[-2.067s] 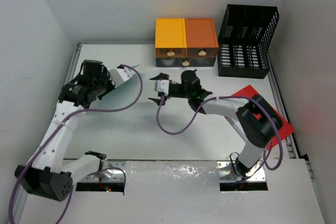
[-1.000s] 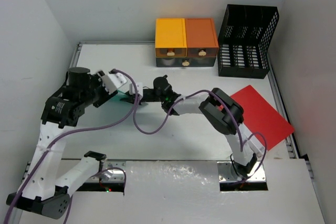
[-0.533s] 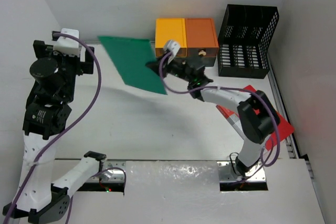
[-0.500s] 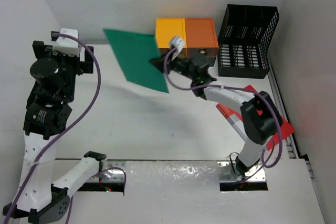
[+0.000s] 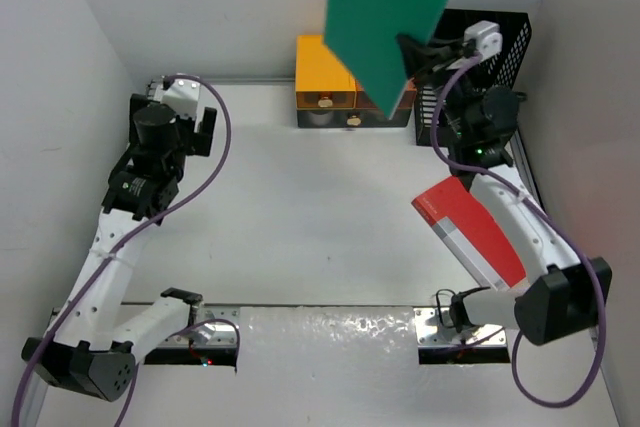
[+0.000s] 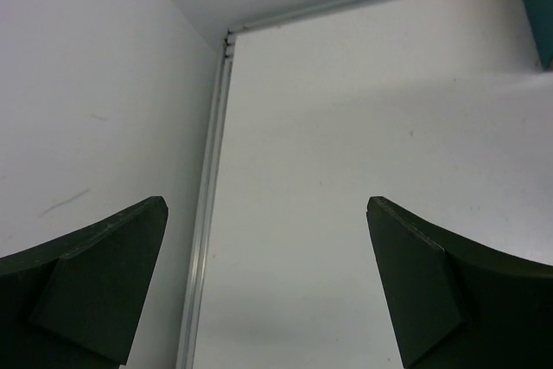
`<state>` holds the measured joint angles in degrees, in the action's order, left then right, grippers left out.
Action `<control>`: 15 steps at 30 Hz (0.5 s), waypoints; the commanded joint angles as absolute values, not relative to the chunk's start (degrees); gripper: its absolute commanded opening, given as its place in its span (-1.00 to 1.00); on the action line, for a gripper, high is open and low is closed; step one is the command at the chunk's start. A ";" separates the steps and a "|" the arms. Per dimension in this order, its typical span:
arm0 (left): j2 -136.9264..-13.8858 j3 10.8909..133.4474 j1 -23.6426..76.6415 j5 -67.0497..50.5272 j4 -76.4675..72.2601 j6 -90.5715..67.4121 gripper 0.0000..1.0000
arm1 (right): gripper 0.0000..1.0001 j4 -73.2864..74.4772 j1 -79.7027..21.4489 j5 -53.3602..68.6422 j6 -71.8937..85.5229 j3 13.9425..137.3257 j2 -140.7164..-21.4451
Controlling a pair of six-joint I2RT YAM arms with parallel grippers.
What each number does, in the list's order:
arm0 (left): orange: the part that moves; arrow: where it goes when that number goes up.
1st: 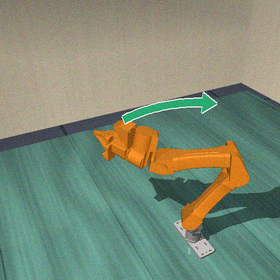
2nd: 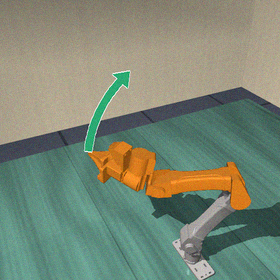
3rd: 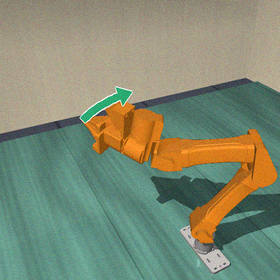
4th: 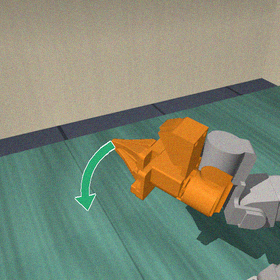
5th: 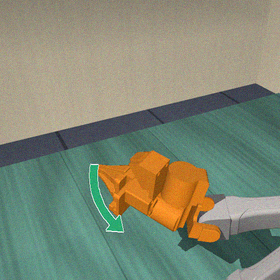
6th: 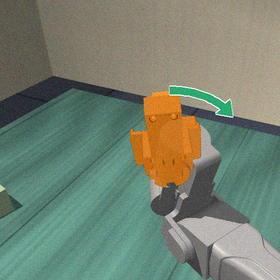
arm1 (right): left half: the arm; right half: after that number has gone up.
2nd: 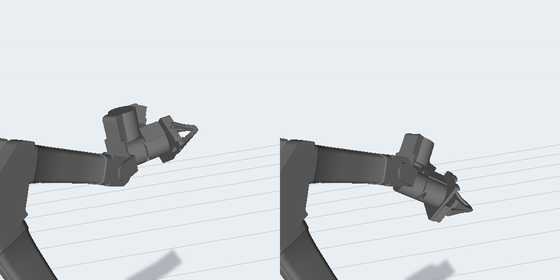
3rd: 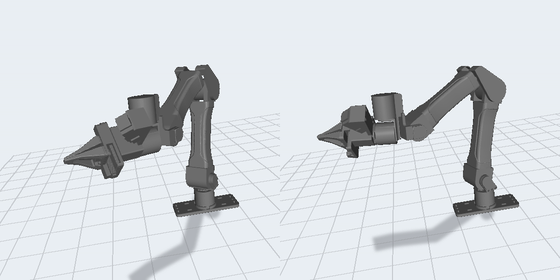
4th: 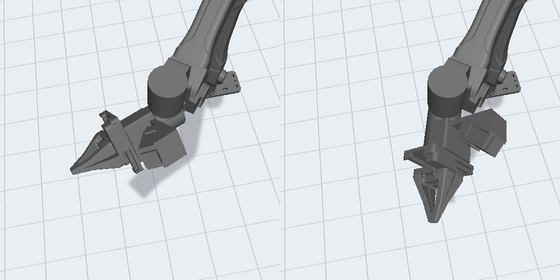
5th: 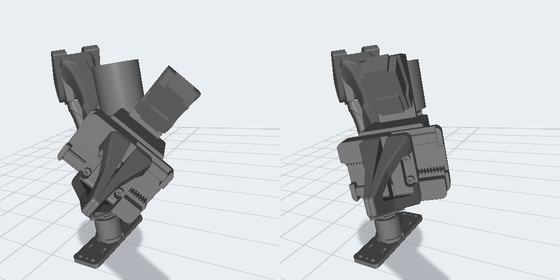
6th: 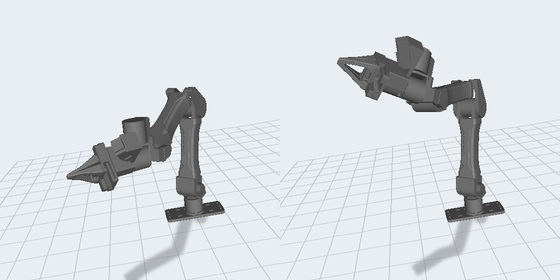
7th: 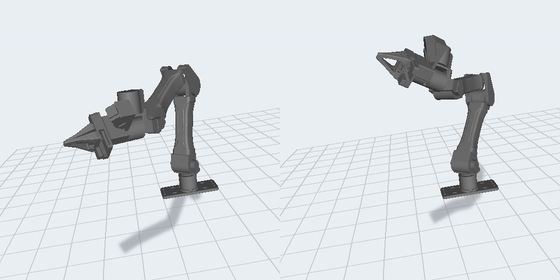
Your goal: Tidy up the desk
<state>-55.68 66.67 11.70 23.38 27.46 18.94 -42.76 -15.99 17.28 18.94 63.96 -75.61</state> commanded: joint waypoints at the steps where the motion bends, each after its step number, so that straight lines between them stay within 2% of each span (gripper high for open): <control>1: -54.84 63.91 12.04 21.89 22.77 18.19 0.99 | -1.00 -38.16 -13.01 0.47 9.27 63.98 -71.03; 5: -56.42 59.34 11.95 20.57 20.31 19.95 0.99 | -1.00 -36.04 -8.02 -13.24 3.87 64.33 -70.22; 7: -56.86 58.19 11.95 20.48 19.60 20.13 0.99 | -1.00 -35.95 -6.34 -15.10 3.60 64.16 -70.22; 15: -59.93 52.22 11.95 19.95 13.63 20.13 0.99 | -1.00 -36.38 -0.27 -11.08 3.78 65.56 -75.93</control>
<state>-59.29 53.89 11.70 20.40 20.03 19.92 -33.36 -1.30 -11.77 4.75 63.44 -73.56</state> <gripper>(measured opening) 0.996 0.167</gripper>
